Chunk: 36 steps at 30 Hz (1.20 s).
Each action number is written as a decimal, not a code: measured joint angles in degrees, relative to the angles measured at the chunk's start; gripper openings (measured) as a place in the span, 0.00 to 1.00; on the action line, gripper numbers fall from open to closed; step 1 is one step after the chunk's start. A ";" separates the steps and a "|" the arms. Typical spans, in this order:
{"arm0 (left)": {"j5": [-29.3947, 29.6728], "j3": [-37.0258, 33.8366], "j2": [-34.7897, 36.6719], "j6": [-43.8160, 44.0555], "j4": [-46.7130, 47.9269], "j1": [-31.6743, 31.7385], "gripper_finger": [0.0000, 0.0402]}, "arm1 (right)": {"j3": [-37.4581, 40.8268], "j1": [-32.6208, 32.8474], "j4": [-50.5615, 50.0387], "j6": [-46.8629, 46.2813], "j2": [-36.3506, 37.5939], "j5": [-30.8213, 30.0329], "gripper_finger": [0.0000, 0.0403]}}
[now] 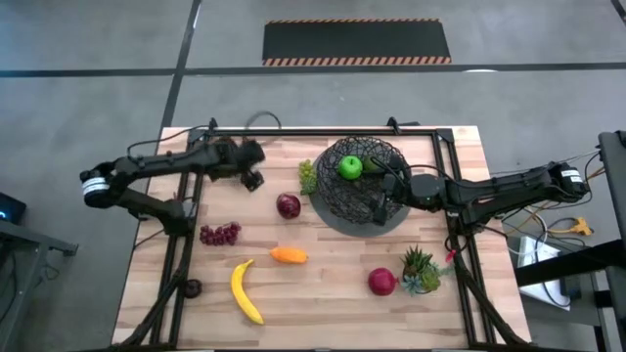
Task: Build produce basket
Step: Put the pear into the wire basket
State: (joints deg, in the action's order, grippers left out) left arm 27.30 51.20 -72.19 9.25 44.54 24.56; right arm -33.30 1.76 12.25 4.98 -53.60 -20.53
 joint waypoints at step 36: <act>-4.39 11.95 -27.09 -2.49 8.93 14.11 0.99 | 0.04 -0.02 0.02 0.67 -0.01 0.00 0.81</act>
State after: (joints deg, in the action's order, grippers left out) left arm 22.91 63.16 -99.28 6.76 53.47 38.68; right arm -33.26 1.74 12.27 5.65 -53.60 -20.53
